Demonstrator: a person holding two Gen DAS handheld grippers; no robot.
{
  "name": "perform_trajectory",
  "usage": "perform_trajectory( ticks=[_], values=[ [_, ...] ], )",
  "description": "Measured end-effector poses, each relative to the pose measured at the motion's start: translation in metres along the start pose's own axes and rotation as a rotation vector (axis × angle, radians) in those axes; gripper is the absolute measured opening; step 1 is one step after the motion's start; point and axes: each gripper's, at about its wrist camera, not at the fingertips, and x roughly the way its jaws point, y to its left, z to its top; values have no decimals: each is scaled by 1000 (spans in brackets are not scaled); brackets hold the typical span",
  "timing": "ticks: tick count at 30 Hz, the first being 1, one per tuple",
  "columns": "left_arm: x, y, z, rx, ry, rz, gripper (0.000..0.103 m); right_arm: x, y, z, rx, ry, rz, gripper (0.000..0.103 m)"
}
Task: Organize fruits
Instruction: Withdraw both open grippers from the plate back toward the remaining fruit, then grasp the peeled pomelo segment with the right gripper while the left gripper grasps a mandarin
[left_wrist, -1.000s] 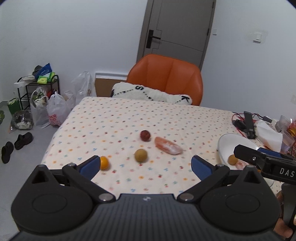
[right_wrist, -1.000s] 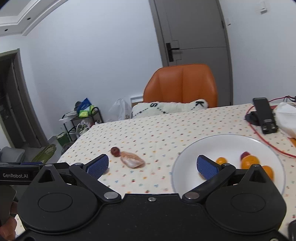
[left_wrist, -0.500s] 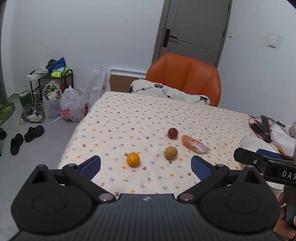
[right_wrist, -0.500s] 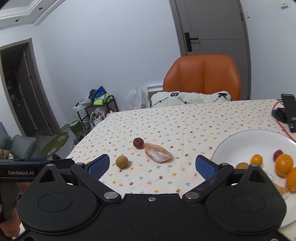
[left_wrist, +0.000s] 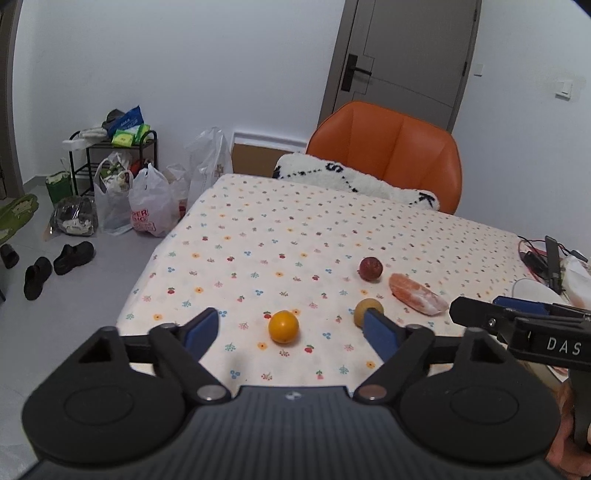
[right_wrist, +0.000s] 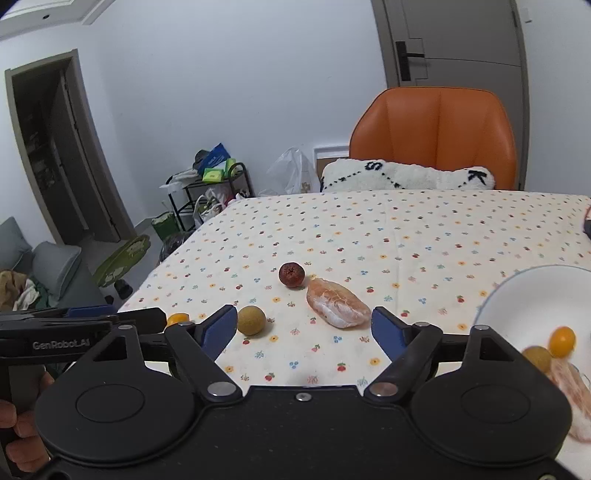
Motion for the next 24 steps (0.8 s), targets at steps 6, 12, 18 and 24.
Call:
perform_trajectory(
  ticks=[6,12,18,24],
  values=[
    [19,2,1,-5,31,4,60,20,-4,3,-13,34,-9,74],
    [35,1,1,3,58,1,45,39,-8,9,-22,53,-23,70],
    [48,4,-2,-1,102,15,22,61,-12,13,-36,83,-45,69],
    [50,12,3,-15,94,32,21,76,-15,13,-46,108,-58,68]
  ],
)
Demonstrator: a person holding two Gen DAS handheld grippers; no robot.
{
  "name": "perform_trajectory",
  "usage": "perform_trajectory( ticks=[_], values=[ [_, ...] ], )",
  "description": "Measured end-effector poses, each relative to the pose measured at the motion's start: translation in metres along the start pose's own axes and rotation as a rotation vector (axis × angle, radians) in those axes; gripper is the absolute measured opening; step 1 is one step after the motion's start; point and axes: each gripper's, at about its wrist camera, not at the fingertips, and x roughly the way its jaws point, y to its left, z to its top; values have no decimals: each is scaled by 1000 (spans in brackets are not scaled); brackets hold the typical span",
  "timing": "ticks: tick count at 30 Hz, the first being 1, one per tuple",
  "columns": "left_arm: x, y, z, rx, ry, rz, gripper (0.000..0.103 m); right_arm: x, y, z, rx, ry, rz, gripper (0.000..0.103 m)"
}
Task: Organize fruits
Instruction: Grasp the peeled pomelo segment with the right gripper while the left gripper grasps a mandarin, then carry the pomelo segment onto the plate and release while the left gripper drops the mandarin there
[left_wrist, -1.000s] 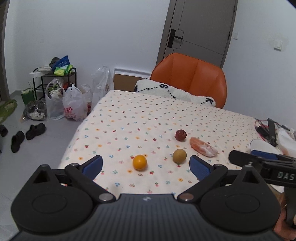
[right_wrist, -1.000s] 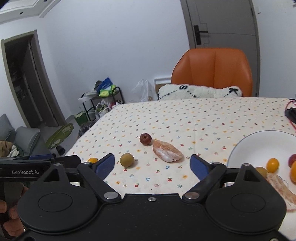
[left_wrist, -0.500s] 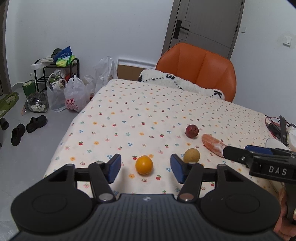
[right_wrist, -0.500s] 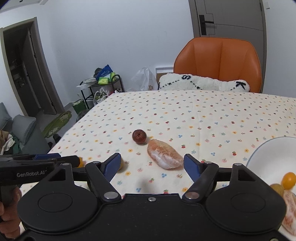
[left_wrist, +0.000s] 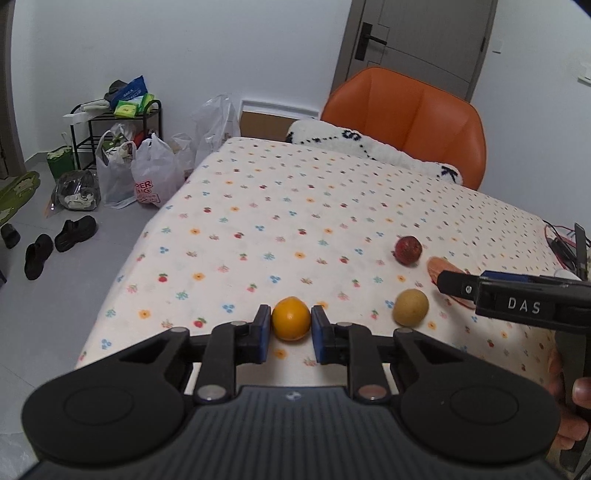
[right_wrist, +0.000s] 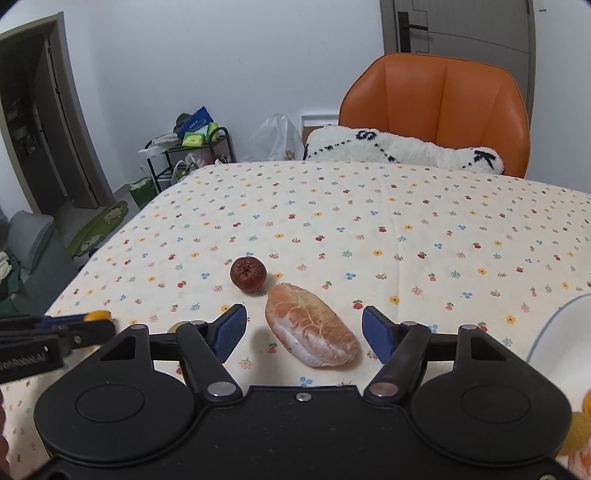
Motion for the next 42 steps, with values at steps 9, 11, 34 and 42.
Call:
perform_trajectory(
  ticks=[9,11,34,42],
  values=[
    [2,7,8,-13,-23,19,21,6,4,0,-56,10,-26,62],
    [2,7,9,-17,-25,19,21,5,4,0,-66,7,-23,53],
    [-46,-13,-3,-1,-78,-15,21,-55,10,-24,-83,-52,29,38],
    [-58,-27,-7,14,-92,-39,21,-76,0,-33,-45,-72,36,38]
  ],
)
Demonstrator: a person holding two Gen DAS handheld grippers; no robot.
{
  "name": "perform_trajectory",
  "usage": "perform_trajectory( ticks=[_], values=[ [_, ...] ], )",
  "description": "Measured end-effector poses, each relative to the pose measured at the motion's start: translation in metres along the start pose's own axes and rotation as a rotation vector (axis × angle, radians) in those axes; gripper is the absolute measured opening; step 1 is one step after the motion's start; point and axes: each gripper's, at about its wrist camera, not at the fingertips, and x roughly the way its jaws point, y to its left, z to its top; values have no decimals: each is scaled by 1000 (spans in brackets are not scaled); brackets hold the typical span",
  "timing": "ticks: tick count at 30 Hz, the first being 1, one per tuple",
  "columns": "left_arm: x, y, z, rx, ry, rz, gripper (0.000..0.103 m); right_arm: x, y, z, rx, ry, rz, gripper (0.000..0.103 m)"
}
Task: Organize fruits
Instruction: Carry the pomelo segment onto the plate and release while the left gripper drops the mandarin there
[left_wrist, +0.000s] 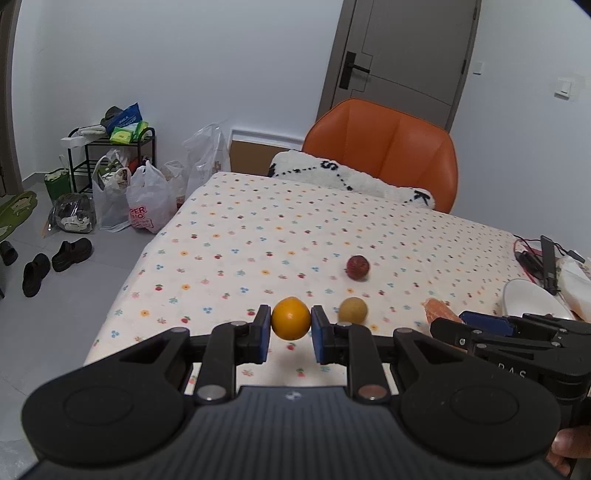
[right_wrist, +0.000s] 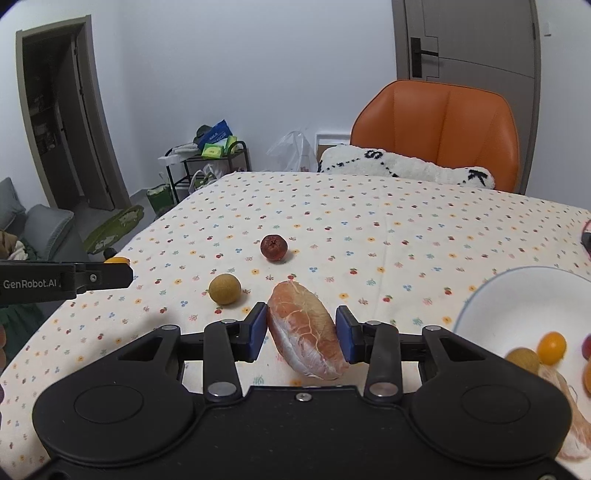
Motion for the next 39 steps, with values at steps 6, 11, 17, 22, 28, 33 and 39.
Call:
perform_trajectory(
  ticks=[6,11,17,22,28,33,39],
  values=[
    [-11,-15,-4,16,-12,-30,21,-23,-5,-2,7,-40,-7,38],
    [-17,-30,-6,35,-18,-54,21,-38,-12,-1,18,-69,-15,38],
    [-20,-49,-4,54,-30,-77,21,-56,-28,-1,41,-105,-44,38],
    [-19,-69,-5,72,-31,-107,21,-69,-50,-6,72,-118,-88,38],
    [-16,-95,-7,100,-22,-150,21,-82,-76,-13,119,-132,-145,38],
    [-13,-116,-9,122,-18,-181,21,-91,-95,-17,143,-144,-190,38],
    [-7,-139,-11,150,-9,-210,21,-98,-117,-21,167,-154,-225,38]
  ],
)
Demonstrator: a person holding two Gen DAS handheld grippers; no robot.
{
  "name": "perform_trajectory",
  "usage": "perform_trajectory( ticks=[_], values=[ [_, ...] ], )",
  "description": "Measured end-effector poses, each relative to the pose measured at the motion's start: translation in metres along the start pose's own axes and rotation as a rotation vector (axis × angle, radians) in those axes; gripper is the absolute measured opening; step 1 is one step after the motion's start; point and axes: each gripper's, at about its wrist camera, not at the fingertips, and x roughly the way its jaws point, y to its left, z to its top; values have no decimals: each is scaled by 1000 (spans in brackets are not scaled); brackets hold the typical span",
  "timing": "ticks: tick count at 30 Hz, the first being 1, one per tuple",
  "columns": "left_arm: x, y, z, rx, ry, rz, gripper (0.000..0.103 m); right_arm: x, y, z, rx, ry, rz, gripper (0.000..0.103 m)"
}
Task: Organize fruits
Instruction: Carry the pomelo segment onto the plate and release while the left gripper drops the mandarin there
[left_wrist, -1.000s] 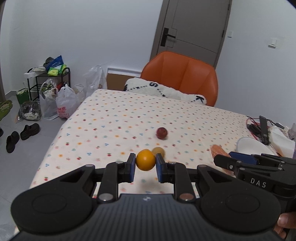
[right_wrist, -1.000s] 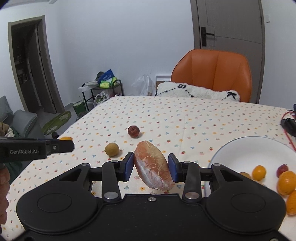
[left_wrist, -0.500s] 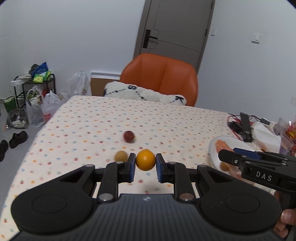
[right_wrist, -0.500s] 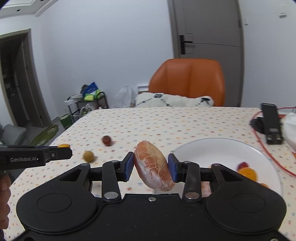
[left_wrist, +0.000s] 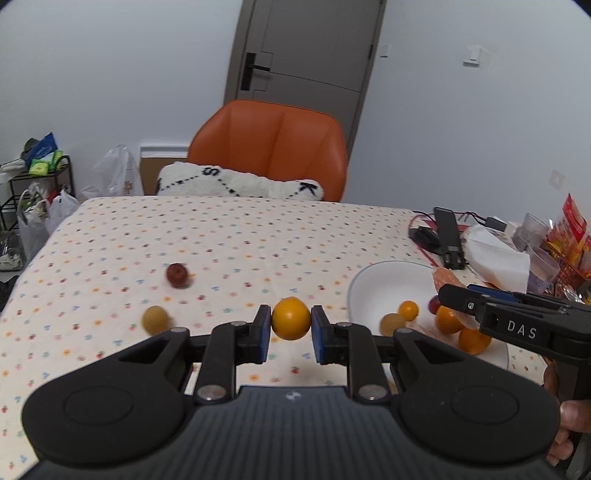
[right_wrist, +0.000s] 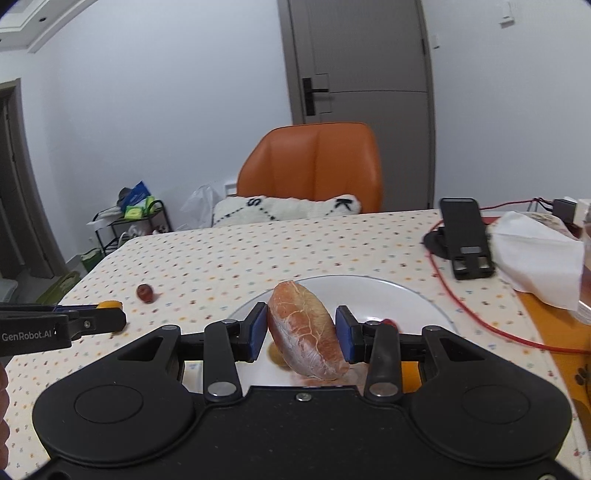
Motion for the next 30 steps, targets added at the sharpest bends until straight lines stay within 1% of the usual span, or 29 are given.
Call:
perform_trajectory(
  ticks=[7,13,14,15,16,18,26,30],
  values=[
    [17,-21,4,25,18,-31,21,2,-14,0,19,-5,-22,38],
    [31,-36,5,47,34,-56,21,10,-19,4,33,-19,-16,39],
    [33,-38,5,51,35,-59,21,10,-19,5,39,-27,-14,40],
    [35,-41,6,55,37,-61,21,10,-19,6,47,-37,-15,46],
    [36,-43,6,57,38,-62,21,10,-20,7,50,-46,-24,54],
    [39,-47,7,63,40,-65,21,7,-23,6,55,-55,-33,59],
    [48,-60,6,72,58,-88,22,-10,-46,-3,128,-45,-63,60],
    [46,-65,6,79,52,-91,26,-14,-51,-7,146,-42,-74,60]
  ],
)
